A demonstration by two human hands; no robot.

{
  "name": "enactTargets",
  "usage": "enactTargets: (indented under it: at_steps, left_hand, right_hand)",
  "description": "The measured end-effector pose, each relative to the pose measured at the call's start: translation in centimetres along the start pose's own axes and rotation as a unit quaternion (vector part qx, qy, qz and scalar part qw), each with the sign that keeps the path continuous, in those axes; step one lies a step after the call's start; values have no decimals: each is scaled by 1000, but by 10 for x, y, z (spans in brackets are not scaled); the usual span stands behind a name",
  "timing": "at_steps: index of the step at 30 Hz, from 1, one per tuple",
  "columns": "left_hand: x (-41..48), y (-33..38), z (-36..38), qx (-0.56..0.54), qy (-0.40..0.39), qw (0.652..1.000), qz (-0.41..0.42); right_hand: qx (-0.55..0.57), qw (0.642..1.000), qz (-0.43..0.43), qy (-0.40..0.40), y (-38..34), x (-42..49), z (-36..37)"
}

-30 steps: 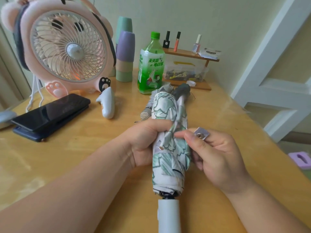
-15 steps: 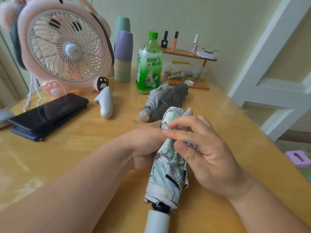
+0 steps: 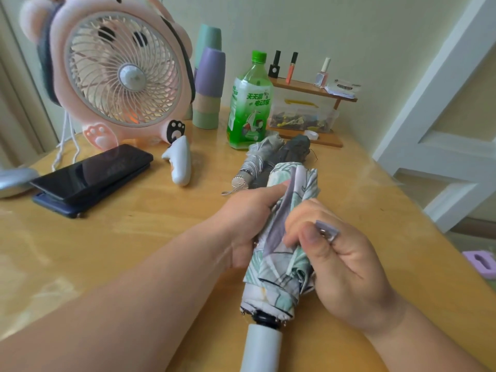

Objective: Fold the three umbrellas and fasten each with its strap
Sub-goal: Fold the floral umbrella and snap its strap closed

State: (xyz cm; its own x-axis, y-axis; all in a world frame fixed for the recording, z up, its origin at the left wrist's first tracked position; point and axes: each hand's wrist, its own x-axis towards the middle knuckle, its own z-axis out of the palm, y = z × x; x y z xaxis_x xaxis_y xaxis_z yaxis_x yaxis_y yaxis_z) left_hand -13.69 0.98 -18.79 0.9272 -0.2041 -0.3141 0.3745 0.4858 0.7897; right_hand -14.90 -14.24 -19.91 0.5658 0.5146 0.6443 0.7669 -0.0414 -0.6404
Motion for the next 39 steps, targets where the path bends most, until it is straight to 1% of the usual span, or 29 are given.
enactTargets:
  at_steps: [3,5,6,8,9,10,11,13,15,17,19,20,22,24,25,26,28,30,32,34,35,36,37,38,39]
  left_hand:
    - [1,0,4,24,55,996,65]
    - [-3,2,3,25,64,994,88]
    - [-7,3,3,7,48,996,76]
    - [-14,9,6,-39,-34,998,27]
    - [-16,10,5,-29,-72,997,21]
    - [-16,11,4,2,-85,996,25]
    - [-15,10,3,38,-72,996,36]
    - [-12,8,0,73,-31,995,66]
    - [-11,6,1,101,-14,989,107]
    - [-10,5,4,108,-6,984,138]
    - [-9,4,9,79,-9,985,151]
    - [-9,4,11,66,-12,985,159]
    - [-7,4,11,60,-10,985,163]
    - [-6,2,8,69,-4,985,158]
    - [-6,2,7,77,-5,985,154]
    - [-5,2,8,82,-12,985,153]
    - [1,1,7,94,-4,982,164]
    - [1,-1,7,107,23,979,170]
    - [-1,-4,6,111,61,978,168]
    - [2,-3,8,104,99,983,117]
    - [4,-1,8,138,90,981,100]
    - [5,0,-2,161,78,977,115]
    - [10,5,-6,175,73,976,103]
    - [6,13,0,216,50,971,86]
    - [5,22,0,257,41,961,90]
  right_hand:
    - [6,1000,12,-22,-3,-3,1]
    - [5,999,14,-43,-5,-4,1]
    - [7,999,15,-48,-7,-5,2]
    - [9,998,15,-54,-11,-5,3]
    - [11,998,15,-61,-13,-5,5]
    - [13,997,13,-71,-15,-4,6]
    - [11,997,7,-81,-17,-4,7]
    - [-15,995,-21,-92,-19,-5,10]
    - [-76,993,-64,-66,-20,-6,11]
    - [-157,983,-93,13,-20,-5,7]
    - [-222,966,-91,91,-20,-2,1]
    - [-235,962,-69,118,-19,0,-3]
    - [-202,967,27,154,-13,2,-10]
    - [-93,972,138,167,-9,4,-8]
    - [-28,971,172,164,-9,5,-6]
    - [30,969,193,154,-9,5,-5]
    - [88,973,188,102,-11,4,-4]
    - [91,982,159,37,-13,3,-5]
    - [63,990,128,-17,-15,1,-9]
    - [80,984,149,-54,-18,-1,-16]
    - [113,977,167,-71,-20,-3,-20]
    - [148,968,182,-93,-20,-3,-26]
    - [179,958,194,-116,-21,-4,-31]
    - [199,950,200,-134,-19,-4,-37]
    - [213,945,205,-142,-18,-3,-40]
